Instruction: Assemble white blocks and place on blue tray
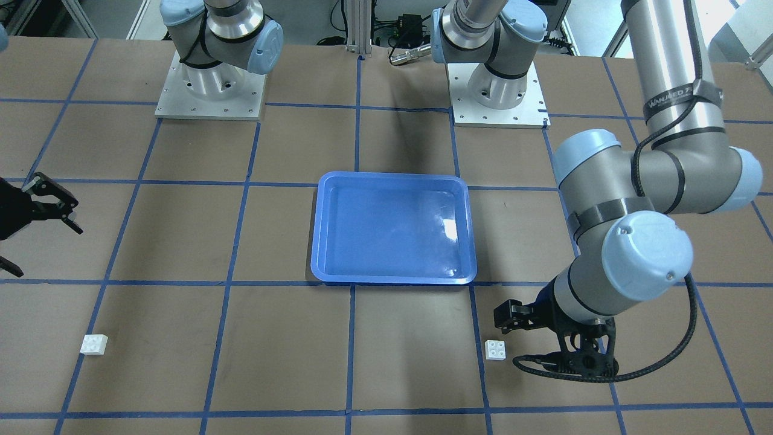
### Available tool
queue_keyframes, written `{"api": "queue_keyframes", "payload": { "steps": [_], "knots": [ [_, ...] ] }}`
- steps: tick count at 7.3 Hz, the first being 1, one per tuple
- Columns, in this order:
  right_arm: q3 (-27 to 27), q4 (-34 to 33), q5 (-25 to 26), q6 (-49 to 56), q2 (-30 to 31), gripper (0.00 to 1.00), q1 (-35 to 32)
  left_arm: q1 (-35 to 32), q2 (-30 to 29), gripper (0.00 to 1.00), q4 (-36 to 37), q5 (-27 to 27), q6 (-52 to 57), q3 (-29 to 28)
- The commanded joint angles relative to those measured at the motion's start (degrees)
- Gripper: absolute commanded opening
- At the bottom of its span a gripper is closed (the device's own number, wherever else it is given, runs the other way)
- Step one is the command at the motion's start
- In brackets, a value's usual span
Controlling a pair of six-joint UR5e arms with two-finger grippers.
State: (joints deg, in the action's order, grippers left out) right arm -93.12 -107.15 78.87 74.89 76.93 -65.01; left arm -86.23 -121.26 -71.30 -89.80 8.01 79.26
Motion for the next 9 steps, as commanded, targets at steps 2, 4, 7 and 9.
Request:
{"api": "queue_keyframes", "payload": {
  "steps": [2,4,7,9],
  "knots": [
    [0.04,-0.95,-8.38,11.85,-6.95,1.0,4.97,-0.07,-1.96,1.0,14.12,0.33,1.04,8.88],
    [-0.04,-1.13,-8.3,13.6,-7.4,1.0,5.16,-0.16,-3.97,0.97,14.69,0.33,0.08,9.07],
    [5.99,-2.18,-8.12,32.91,-14.76,0.99,5.16,-0.51,-4.95,0.82,14.69,0.42,-1.51,8.99],
    [10.05,-1.31,-8.12,33.12,-19.08,0.99,5.24,-0.43,-5.12,0.62,15.74,0.5,-0.63,8.81]
  ]
}}
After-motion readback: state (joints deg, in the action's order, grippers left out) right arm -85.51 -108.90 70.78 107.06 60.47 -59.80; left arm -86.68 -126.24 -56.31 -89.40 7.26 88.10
